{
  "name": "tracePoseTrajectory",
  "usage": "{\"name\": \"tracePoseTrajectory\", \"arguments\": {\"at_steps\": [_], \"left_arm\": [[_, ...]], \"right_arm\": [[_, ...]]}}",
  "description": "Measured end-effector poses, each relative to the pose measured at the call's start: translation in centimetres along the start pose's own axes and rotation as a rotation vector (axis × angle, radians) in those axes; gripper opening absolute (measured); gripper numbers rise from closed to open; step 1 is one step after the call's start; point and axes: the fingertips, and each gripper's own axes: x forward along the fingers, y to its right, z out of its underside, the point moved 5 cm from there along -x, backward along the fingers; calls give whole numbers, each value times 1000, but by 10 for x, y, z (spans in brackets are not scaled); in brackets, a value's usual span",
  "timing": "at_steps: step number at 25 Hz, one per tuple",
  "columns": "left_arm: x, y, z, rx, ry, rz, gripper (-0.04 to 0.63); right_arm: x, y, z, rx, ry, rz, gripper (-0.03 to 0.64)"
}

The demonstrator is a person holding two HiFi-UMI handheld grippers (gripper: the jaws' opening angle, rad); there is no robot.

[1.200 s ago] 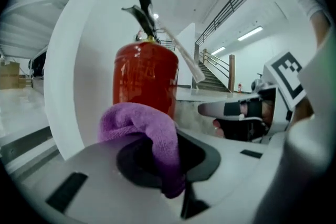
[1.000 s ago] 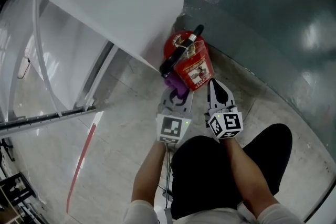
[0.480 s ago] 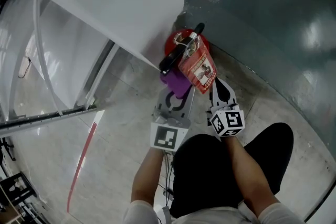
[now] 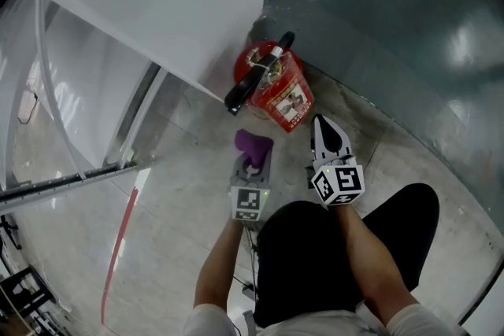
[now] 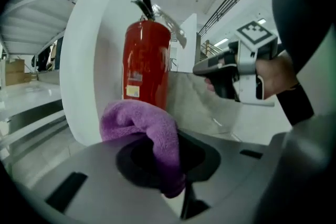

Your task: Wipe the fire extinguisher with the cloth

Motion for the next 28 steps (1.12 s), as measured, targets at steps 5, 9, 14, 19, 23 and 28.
{"name": "tracePoseTrajectory", "arguments": {"at_steps": [5,9,14,19,23,28], "left_arm": [[50,2,42,-82,-81,-20,60],[82,7,55,-150,-111,-10,58],[102,21,78,-170,-180,23,60],[118,7,84,-265,-210,-50,60],[129,0,74,-287,-192,-59,58],[131,7,66,-319,-176,-57,58]], "right_arm": [[-6,2,-1,8,4,12,14],[-10,5,-7,7,20,26,14],[-14,20,-8,12,21,59,14],[-20,36,-10,5,23,87,14],[-22,42,-10,14,27,105,14],[-21,40,-10,20,26,90,14]]}}
